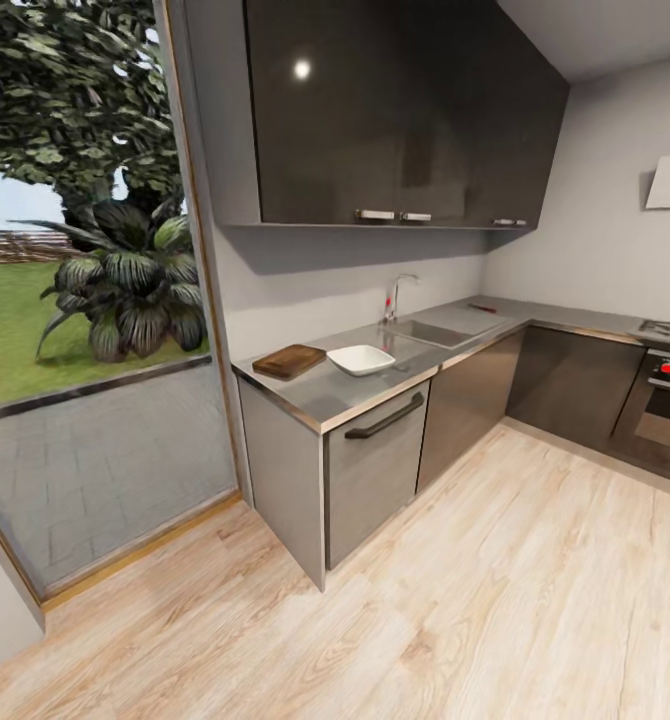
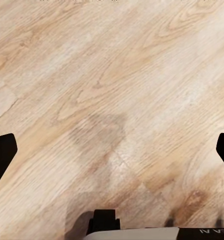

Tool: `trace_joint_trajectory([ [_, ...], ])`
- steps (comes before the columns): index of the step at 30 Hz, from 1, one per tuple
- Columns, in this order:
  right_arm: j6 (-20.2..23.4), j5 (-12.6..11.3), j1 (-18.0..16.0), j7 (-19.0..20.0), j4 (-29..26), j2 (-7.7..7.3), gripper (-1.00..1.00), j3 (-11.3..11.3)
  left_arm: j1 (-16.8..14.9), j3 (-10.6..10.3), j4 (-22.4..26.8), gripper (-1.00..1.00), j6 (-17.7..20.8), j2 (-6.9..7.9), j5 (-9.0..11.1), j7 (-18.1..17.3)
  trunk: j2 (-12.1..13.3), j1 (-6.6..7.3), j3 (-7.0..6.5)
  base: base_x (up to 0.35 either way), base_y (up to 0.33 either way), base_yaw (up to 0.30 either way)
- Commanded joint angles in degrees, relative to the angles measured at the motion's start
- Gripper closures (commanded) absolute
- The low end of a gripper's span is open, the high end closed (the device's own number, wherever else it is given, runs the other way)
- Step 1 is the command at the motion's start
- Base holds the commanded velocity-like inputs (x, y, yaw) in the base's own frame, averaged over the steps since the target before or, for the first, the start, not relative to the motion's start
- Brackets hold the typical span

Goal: In the kitchen, take the Vidalia onion out of the sink, dice it on the chopping board with the paring knife, put the diced onion into the bowl on the countertop, then place both the paring knife and the chopping board into the sink.

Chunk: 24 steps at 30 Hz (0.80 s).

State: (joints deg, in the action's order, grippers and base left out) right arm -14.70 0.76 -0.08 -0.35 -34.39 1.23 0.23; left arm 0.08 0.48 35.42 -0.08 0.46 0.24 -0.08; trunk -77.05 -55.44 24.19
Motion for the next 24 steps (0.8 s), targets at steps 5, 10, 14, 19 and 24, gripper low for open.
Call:
trace_joint_trajectory([
  [5,-0.1,0.0,0.0,0.0,0.2,0.0,-1.0,0.0,0.0,0.0,0.1,-1.0,0.0,-0.02,0.0,0.0,2.0,1.1,-0.86,0.0,0.0,0.0],
  [10,-0.2,0.0,0.0,0.0,0.5,0.0,-1.0,-0.1,0.0,0.0,0.1,-1.0,0.0,-0.02,0.0,0.0,4.0,2.2,-1.75,0.0,0.0,0.0],
  [14,-0.2,0.0,0.0,-0.1,0.5,0.0,-1.0,-0.2,0.0,0.0,0.2,-1.0,0.0,-0.02,0.0,0.0,5.6,3.08,-2.47,0.0,0.0,0.0],
  [19,-0.2,0.0,0.0,-0.2,0.6,0.0,-1.0,-0.3,0.0,0.0,0.0,-1.0,0.0,-0.02,0.0,0.0,7.6,4.18,-3.37,0.0,0.0,0.065],
  [24,-0.2,0.0,0.0,-0.2,0.6,0.0,-1.0,-0.3,0.0,0.0,0.1,-1.0,0.0,-0.02,0.0,0.1,9.6,5.28,-4.27,0.0,0.0,0.139],
])
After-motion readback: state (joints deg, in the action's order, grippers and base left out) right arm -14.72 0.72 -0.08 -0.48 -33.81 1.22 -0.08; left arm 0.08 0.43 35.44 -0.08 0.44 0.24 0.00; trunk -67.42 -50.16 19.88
